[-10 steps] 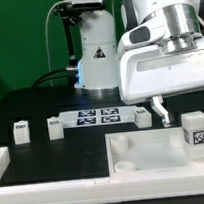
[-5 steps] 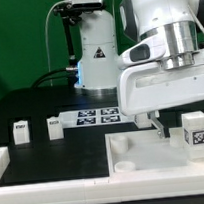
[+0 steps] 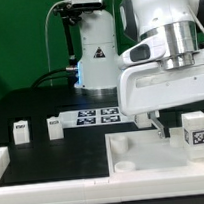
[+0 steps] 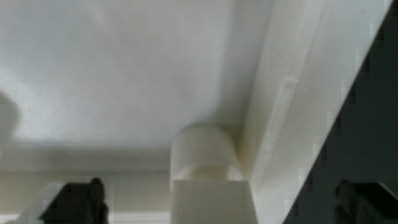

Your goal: Assemble one leg

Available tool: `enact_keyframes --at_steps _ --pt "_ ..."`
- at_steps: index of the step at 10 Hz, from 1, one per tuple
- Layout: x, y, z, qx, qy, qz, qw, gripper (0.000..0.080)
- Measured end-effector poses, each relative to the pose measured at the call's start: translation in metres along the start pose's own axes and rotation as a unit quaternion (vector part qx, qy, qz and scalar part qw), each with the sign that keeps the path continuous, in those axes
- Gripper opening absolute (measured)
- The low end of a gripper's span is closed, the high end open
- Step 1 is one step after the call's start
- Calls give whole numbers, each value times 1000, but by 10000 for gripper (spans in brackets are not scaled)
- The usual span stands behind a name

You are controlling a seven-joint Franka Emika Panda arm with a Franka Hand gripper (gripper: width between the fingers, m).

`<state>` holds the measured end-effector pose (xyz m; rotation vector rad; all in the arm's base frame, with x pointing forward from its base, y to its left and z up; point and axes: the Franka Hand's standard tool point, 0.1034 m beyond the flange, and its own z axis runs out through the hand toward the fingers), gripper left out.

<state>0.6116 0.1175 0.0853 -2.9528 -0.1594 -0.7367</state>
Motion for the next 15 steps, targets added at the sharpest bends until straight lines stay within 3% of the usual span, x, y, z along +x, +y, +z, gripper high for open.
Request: enact_keyframes --at_steps 2,3,4,5,11,12,14,15 --pt "0 0 0 0 0 0 1000 649" --pt "-36 -1 12 7 -95 5 995 649" --pt "-23 0 7 11 -140 15 990 649" --pt "2 0 1 10 -107 16 994 649" --pt "-1 -1 0 13 -130 15 991 649" --pt "-12 -4 -1 20 -193 16 981 649" --pt "3 -3 2 25 -219 18 975 649" --pt "3 -3 3 25 -220 18 975 649"
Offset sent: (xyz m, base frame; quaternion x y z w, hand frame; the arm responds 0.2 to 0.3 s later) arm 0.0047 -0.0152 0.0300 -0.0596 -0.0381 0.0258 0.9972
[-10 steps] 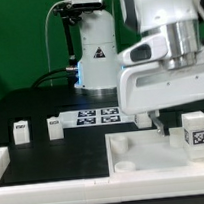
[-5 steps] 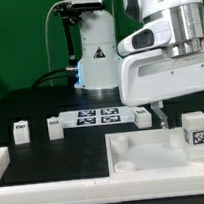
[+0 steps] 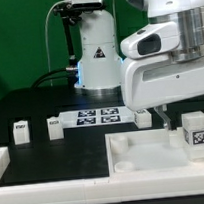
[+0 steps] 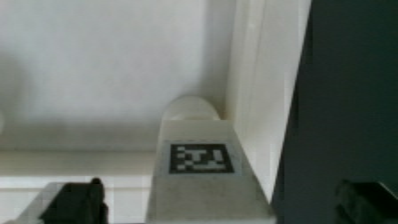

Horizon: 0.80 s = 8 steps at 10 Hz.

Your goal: Assemble one leg

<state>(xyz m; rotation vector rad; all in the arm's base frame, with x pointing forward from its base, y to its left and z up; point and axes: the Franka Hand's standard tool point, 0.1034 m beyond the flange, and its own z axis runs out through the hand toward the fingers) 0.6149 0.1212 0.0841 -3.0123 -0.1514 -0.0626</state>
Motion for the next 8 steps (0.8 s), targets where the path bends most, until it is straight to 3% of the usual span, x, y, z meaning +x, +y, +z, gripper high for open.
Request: enact_keyframes --at_steps 5,7,8 --pt "1 0 4 0 -1 -2 1000 649" --pt "0 0 6 0 -2 -2 1000 390" --pt "0 1 6 0 -2 4 1000 390"
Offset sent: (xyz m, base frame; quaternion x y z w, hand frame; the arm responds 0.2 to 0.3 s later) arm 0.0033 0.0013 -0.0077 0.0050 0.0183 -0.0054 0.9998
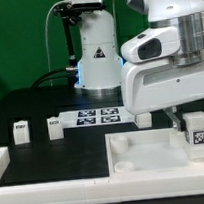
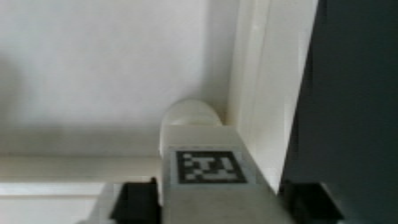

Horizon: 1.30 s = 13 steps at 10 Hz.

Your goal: Assemble one leg

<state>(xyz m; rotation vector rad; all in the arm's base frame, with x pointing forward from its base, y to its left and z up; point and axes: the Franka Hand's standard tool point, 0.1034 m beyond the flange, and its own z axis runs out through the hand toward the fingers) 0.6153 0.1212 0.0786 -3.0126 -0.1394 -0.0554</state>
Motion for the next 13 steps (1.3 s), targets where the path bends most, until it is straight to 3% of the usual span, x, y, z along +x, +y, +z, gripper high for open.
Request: enact_keyframes --at_steps 1,3,5,9,10,11,12,13 --pt "0 3 0 -2 0 20 1000 299" --pt "0 4 0 0 0 54 999 298" --pt "1 2 1 2 10 232 973 297" --pt "-2 -11 6 7 13 501 865 296" --pt "-1 -13 7 10 12 573 820 296" --pt "-1 -14 7 10 12 606 795 296" --pt "-1 -14 7 10 12 601 799 296" --pt "-1 -14 7 10 12 577 816 409"
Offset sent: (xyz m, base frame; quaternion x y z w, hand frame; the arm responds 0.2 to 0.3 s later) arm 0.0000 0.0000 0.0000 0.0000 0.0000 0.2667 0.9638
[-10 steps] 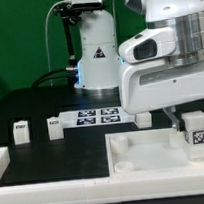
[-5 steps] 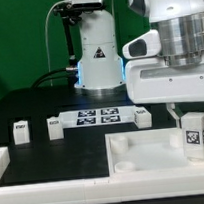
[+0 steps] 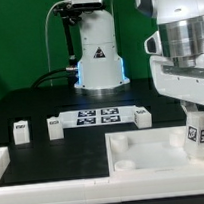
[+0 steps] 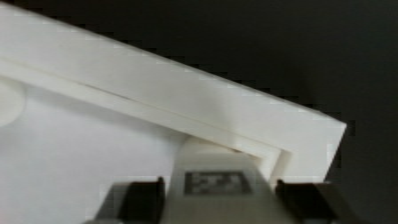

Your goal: Assemble one leg

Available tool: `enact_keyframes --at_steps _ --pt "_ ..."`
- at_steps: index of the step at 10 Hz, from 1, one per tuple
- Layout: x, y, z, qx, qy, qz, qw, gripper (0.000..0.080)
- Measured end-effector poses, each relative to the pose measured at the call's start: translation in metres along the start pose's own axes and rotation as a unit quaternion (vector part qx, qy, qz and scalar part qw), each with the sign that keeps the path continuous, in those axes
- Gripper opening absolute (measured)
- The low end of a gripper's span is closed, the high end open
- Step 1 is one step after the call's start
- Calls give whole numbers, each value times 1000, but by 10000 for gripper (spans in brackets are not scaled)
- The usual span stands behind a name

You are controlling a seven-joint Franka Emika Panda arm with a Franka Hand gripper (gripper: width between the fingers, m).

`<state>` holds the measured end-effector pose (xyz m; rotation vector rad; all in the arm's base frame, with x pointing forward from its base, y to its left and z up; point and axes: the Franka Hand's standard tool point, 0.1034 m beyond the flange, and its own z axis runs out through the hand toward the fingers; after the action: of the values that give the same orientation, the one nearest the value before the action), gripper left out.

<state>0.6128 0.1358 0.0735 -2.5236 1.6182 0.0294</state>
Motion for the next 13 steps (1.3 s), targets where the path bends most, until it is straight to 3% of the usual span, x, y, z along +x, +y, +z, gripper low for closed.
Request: enact_keyframes --at_steps 1,2,3,4,6,10,12,13 --pt "1 0 0 0 0 -28 1000 409" --pt "4 1 0 -1 2 -109 994 545" --pt "6 1 -1 -1 2 -195 981 628" --pt "8 2 0 -2 2 -262 965 643" --pt "10 4 1 -3 1 -369 929 648" --pt "14 -1 -2 -20 24 -602 798 649" --pt "14 -1 -2 -20 24 -612 790 649" --pt "14 -1 -2 -20 24 -612 790 523"
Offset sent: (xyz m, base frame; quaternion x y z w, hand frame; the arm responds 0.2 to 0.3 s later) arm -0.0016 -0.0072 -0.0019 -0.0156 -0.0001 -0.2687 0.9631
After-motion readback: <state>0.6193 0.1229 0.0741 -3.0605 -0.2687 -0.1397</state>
